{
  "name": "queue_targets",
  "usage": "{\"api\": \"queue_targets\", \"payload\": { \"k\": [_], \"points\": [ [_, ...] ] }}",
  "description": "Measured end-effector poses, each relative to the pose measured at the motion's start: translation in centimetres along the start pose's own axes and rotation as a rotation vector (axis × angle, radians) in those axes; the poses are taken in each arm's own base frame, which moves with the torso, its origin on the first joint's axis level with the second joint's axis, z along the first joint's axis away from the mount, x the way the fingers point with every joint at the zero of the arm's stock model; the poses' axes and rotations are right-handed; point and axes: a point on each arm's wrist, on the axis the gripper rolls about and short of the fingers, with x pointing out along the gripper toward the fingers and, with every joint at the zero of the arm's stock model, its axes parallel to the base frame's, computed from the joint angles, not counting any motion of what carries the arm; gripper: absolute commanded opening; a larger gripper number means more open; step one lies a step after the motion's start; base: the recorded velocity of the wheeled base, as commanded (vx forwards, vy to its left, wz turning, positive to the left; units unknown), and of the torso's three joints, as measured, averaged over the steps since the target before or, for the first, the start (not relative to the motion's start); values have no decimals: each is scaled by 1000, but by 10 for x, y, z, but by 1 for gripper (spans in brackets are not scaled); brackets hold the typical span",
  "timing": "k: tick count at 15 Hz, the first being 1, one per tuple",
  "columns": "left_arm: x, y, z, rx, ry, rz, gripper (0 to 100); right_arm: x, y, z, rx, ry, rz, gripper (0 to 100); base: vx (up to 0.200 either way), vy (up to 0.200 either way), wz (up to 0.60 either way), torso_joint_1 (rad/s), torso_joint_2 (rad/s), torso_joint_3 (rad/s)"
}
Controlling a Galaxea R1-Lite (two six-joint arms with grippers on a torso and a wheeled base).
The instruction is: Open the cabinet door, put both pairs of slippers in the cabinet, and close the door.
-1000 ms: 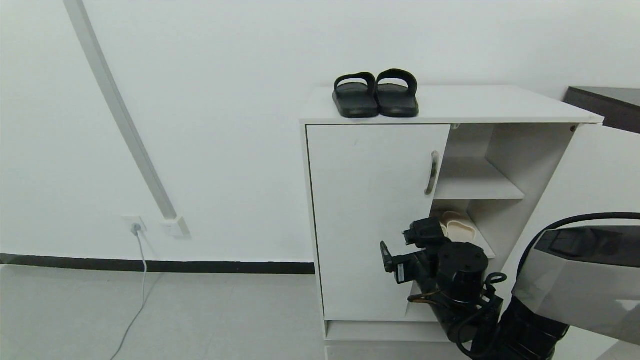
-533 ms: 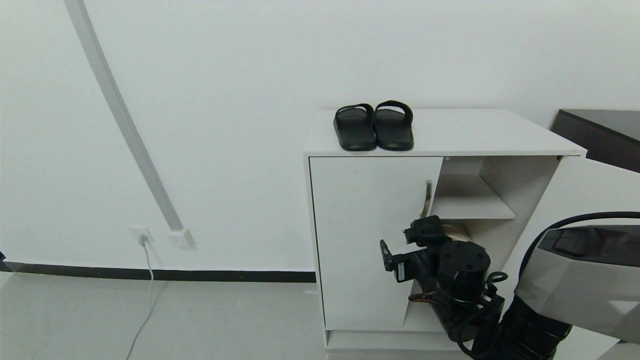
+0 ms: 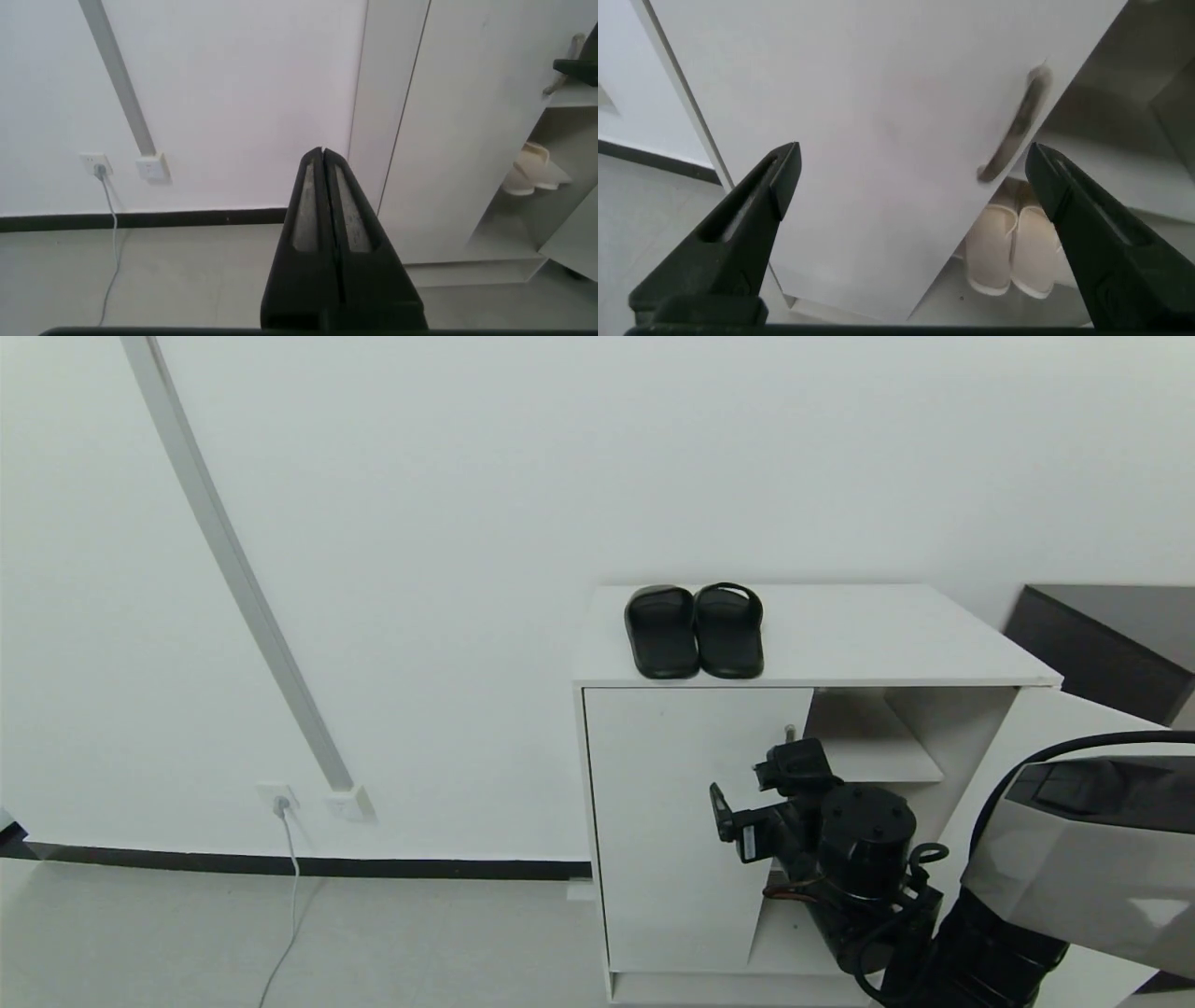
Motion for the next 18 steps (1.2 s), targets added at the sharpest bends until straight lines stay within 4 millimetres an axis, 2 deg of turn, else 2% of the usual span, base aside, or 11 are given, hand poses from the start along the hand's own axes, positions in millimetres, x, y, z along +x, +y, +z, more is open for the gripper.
{"api": "queue_targets", "payload": {
  "k": [10, 14, 16, 17, 18],
  "points": [
    [0, 0, 0, 1, 0, 0, 0, 0, 3, -3, -12, 4, 17, 100, 0, 0, 0, 238, -541, -300],
    [0, 0, 0, 3, 0, 0, 0, 3, 4, 6, -51, -79, 83, 100, 0, 0, 0, 13, -27, -14],
    [0, 0, 0, 3, 0, 0, 0, 11, 7, 8, -73, -23, 87, 100, 0, 0, 0, 0, 0, 0],
    [0, 0, 0, 3, 0, 0, 0, 17, 10, 9, -86, 57, 93, 100, 0, 0, 0, 0, 0, 0],
    [0, 0, 0, 3, 0, 0, 0, 25, 14, 19, -72, 113, 94, 100, 0, 0, 0, 0, 0, 0]
  ]
}}
